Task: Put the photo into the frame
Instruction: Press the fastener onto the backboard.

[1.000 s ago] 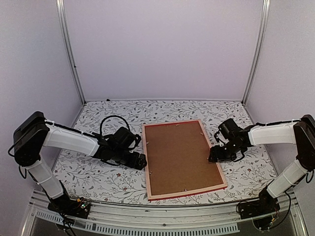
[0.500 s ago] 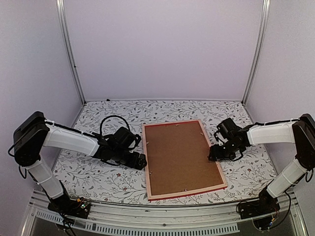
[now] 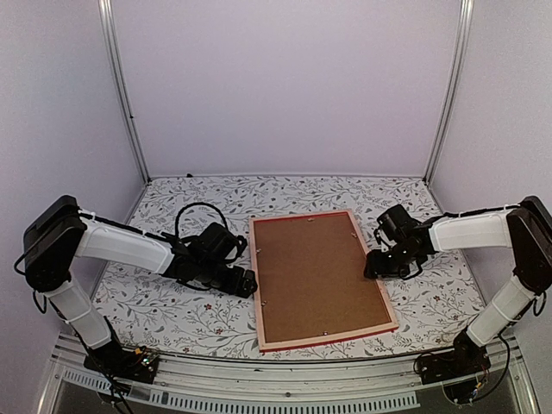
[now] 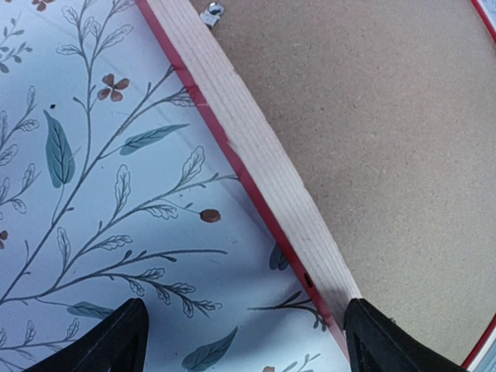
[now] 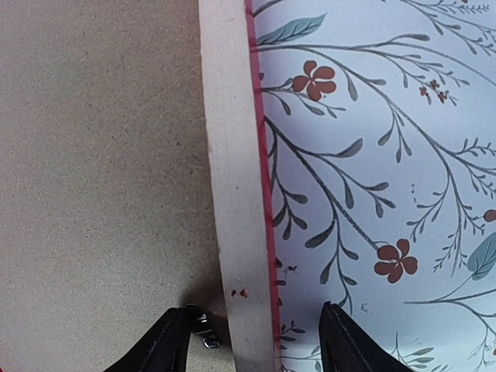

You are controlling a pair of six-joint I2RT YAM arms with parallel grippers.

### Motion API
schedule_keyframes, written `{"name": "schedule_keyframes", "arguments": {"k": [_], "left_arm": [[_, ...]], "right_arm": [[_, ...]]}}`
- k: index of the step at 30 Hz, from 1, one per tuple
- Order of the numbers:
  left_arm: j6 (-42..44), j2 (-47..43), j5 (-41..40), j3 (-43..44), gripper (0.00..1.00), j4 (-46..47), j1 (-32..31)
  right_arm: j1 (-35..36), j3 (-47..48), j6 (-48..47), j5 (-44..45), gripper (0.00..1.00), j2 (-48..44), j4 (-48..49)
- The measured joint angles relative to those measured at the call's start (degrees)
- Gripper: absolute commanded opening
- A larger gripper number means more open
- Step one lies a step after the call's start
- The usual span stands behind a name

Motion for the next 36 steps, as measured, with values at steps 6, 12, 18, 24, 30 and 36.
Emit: {"name": "schedule_keyframes", "arguments": {"k": [6, 12, 18, 24, 30, 36], "left_arm": [[0.0, 0.0, 0.0, 0.0, 0.9, 0.0, 0.0], [0.0, 0.0, 0.0, 0.0, 0.9, 0.0, 0.0], [0.0, 0.0, 0.0, 0.0, 0.9, 0.0, 0.0], [0.0, 0.0, 0.0, 0.0, 0.9, 0.0, 0.0], [0.0, 0.0, 0.0, 0.0, 0.9, 0.0, 0.0], [0.0, 0.0, 0.0, 0.0, 0.9, 0.0, 0.0]], "right_arm": [[0.1, 1.2, 0.8, 0.3, 0.51, 1.2, 0.2], [0.2, 1.4, 1.4, 0.2, 0.44, 1.4, 0.4], [0.2, 1.4, 1.4, 0.0, 0.4, 1.4, 0.5], [-0.8, 1.3, 0.1, -1.2, 0.39, 1.1, 0.4], [-2.2, 0.5, -2.5, -4.0, 0.36, -0.2, 0.6], [-2.3, -0.2, -4.1, -5.7, 0.36, -0.5, 1.0]]}}
